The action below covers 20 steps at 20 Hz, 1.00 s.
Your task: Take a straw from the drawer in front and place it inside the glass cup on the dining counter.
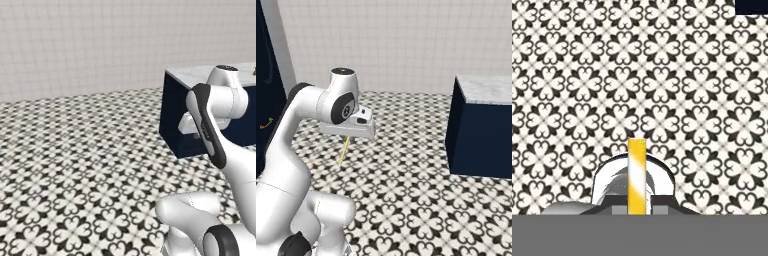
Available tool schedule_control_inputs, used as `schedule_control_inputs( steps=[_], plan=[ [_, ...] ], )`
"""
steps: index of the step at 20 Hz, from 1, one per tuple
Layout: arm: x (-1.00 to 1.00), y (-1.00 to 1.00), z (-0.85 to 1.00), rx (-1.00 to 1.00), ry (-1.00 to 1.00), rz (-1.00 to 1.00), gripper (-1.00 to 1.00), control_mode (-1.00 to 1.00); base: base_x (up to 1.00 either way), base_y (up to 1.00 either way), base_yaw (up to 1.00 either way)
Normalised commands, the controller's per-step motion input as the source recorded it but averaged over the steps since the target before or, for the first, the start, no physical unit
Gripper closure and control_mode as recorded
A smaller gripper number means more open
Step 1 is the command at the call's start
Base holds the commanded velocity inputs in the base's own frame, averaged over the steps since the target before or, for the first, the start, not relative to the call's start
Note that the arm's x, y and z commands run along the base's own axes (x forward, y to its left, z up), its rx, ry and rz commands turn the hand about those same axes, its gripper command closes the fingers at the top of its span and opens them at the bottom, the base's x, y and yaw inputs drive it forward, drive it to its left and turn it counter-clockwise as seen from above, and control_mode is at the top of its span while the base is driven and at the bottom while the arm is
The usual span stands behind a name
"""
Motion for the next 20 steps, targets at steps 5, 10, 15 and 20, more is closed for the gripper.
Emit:
schedule_control_inputs(
  steps=[5,10,15,20],
  plan=[
    [0.00,0.00,0.00,0.00,0.00,0.00,1.00,1.00,0.99,0.47,-0.46],
    [0.00,0.00,0.00,0.00,0.00,0.00,1.00,1.00,0.94,0.55,-0.44],
    [0.00,0.00,0.00,0.00,0.00,0.00,1.00,1.00,0.69,0.87,-0.40],
    [0.00,0.00,0.00,0.00,0.00,0.00,1.00,1.00,0.58,1.00,-0.37]
  ],
)
